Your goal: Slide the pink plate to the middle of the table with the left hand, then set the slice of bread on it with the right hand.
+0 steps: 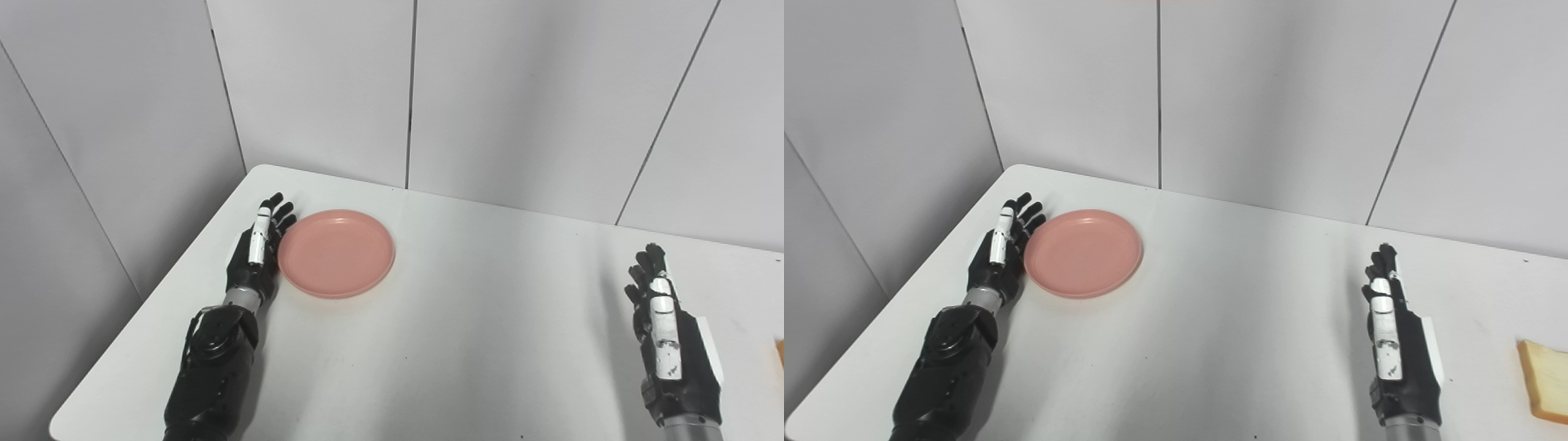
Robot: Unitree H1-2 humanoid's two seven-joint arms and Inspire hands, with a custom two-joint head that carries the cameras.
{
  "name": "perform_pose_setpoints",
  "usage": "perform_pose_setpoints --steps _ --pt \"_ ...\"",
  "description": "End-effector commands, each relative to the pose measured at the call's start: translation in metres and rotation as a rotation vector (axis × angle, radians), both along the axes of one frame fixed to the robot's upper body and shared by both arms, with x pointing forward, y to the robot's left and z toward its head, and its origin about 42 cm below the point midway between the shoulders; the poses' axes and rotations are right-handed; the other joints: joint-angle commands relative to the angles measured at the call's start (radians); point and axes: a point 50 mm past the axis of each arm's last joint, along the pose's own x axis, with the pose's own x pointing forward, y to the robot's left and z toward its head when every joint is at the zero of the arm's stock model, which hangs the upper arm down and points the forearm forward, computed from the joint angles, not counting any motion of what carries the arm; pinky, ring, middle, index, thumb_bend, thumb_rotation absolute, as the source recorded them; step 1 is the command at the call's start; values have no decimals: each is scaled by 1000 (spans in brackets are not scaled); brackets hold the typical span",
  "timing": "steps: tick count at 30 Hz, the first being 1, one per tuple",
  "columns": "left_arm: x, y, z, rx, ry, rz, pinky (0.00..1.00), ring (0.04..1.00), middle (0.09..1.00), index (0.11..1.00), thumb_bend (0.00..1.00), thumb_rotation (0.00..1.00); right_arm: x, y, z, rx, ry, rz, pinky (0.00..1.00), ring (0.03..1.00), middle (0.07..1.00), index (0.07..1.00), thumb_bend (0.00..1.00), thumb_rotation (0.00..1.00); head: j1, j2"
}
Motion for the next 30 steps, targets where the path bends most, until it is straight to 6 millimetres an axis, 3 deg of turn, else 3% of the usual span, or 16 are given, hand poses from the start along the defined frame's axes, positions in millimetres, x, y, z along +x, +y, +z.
perform_pose_setpoints --steps 1,10,14,18,30 --pt "2 -9 1 7 21 -56 939 930 930 918 498 997 2 2 14 2 -62 10 1000 1000 1000 1000 270 1000 -11 5" --pt "-1 -41 11 1 30 -127 918 915 914 909 471 976 2 1 7 -30 -66 24 1000 1000 1000 1000 341 1000 -53 20" --pt "-1 -71 17 -3 20 -183 906 916 916 900 466 977 3 2 2 -26 -69 14 1000 1000 1000 1000 362 1000 -90 32" --pt "2 -87 21 4 4 -252 928 923 924 918 455 999 3 4 0 -18 -68 11 1000 1000 1000 1000 359 1000 -109 39" --pt "13 -131 26 -41 29 -382 942 941 939 930 422 1000 2 14 -6 -52 -72 14 988 998 1000 1000 415 1000 -245 80"
